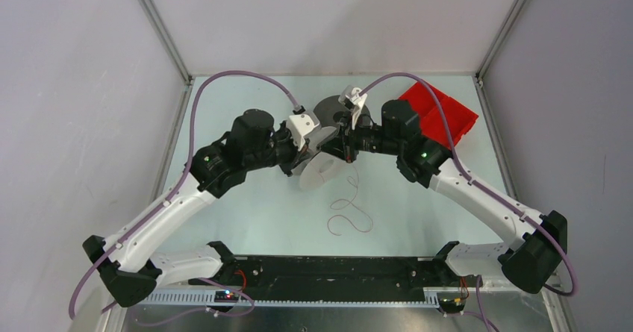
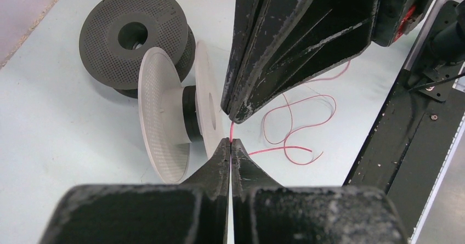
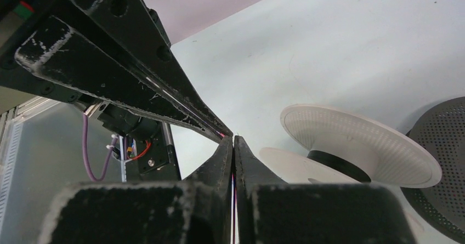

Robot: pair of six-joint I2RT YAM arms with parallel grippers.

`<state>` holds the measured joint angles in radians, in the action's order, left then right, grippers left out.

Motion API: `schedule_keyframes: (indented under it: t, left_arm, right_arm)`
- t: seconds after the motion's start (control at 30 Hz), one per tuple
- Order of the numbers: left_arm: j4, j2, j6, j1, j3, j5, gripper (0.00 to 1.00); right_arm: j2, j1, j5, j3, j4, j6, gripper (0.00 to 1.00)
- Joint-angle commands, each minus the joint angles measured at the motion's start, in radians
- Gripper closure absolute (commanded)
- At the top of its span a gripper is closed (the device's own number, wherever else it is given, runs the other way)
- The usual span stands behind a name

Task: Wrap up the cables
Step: Adjust the cable at the center of the board.

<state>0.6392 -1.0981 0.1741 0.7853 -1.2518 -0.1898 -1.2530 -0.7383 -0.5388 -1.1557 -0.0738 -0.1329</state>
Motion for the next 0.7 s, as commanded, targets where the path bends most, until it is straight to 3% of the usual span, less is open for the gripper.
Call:
schedule_keyframes:
  t: [0.0,0.17,0.27,0.33,0.5,0.67]
  left_arm:
    - [-0.017,-0.005,-0.017,0.003,-0.054,-0.019,1.00]
    - [-0.016,-0.015,-0.023,-0.001,-0.060,0.000,0.96]
    - [-0.016,-0.008,-0.015,-0.016,-0.046,0.051,0.71]
    - [-0.016,-0.008,0.001,-0.046,-0.025,0.091,0.63]
    - [-0.017,-0.069,0.004,-0.147,-0.005,0.063,0.55]
    - [-0.016,-0.163,0.054,-0.160,-0.030,0.009,0.47]
  right_arm:
    - [0.007,0.008,-0.008,-0.048,-0.023,0.027,0.98]
    - [0.018,0.038,-0.016,-0.045,-0.036,0.025,1.00]
    - [0.045,0.080,-0.013,-0.033,-0.029,0.014,1.00]
    - [0.077,0.130,-0.015,-0.019,-0.022,0.013,1.00]
    - [0.163,0.273,-0.016,0.022,0.004,0.037,1.00]
    - [0.217,0.408,-0.045,0.033,0.033,0.038,1.00]
